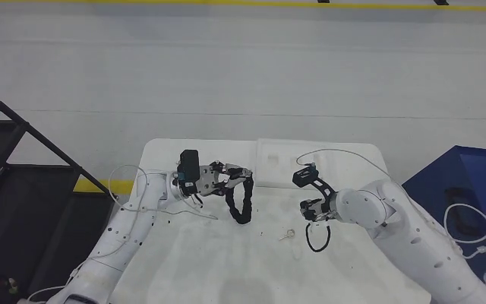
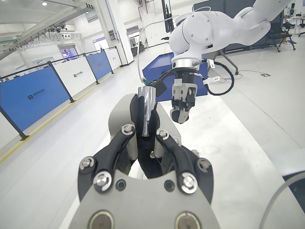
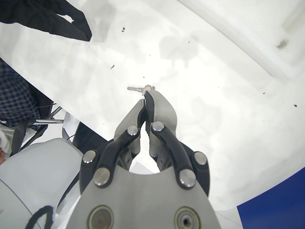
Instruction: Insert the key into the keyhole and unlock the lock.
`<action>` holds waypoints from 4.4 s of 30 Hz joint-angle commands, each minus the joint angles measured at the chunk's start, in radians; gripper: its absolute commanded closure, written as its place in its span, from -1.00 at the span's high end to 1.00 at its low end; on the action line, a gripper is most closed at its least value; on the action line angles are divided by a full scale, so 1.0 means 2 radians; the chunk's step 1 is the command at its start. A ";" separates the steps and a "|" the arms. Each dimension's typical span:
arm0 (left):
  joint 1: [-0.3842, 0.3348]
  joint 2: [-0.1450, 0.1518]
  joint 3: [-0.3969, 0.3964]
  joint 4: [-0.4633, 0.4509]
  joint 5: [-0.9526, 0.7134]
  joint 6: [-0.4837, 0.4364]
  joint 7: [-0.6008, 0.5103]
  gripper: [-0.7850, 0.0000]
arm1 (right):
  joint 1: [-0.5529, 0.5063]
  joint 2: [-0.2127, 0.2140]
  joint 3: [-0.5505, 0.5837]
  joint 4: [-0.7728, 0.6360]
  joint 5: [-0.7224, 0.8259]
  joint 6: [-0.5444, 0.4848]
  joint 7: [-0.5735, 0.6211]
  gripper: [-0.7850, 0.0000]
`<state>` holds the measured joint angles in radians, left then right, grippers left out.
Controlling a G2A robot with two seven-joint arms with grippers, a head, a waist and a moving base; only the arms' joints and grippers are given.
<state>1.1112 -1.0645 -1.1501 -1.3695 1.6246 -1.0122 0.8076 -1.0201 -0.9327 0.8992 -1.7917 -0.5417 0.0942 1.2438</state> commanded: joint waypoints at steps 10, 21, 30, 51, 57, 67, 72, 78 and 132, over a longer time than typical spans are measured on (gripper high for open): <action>-0.001 0.001 0.003 0.001 -0.003 0.000 0.000 -1.00 | -0.006 0.000 -0.006 0.003 -0.021 -0.008 -0.006 -1.00; -0.001 0.001 0.003 0.001 -0.003 0.000 0.000 -1.00 | 0.005 -0.018 -0.082 0.077 -0.076 -0.092 -0.033 -1.00; -0.001 0.001 0.003 0.001 -0.003 0.000 0.000 -1.00 | 0.029 -0.037 -0.146 0.085 -0.143 -0.187 -0.046 -0.55; -0.001 0.001 0.003 0.001 -0.003 0.000 0.000 -1.00 | 0.056 -0.074 -0.204 0.131 -0.212 -0.185 -0.036 -0.14; -0.001 0.001 0.003 0.001 -0.003 0.000 0.000 -1.00 | 0.060 -0.082 -0.205 0.140 -0.214 -0.178 -0.039 -0.84; -0.001 0.001 0.003 0.001 -0.003 0.000 0.000 -1.00 | 0.049 -0.079 -0.180 0.125 -0.207 -0.182 -0.054 -1.00; -0.001 0.001 0.003 0.001 -0.003 0.000 0.000 -1.00 | 0.039 -0.074 -0.159 0.119 -0.199 -0.178 -0.058 -1.00; -0.001 0.001 0.003 0.001 -0.003 0.000 0.000 -1.00 | 0.024 -0.068 -0.126 0.128 -0.149 -0.180 -0.073 -1.00; -0.046 -0.007 0.070 -0.041 0.055 0.055 -0.099 -1.00 | -0.120 -0.006 0.130 -0.048 0.203 -0.242 -0.082 -1.00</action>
<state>1.0237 -1.0790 -1.0198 -1.4479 1.7100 -0.9057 0.5993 -1.2721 -0.9439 1.1633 -1.8933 -0.1730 -0.3957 1.0530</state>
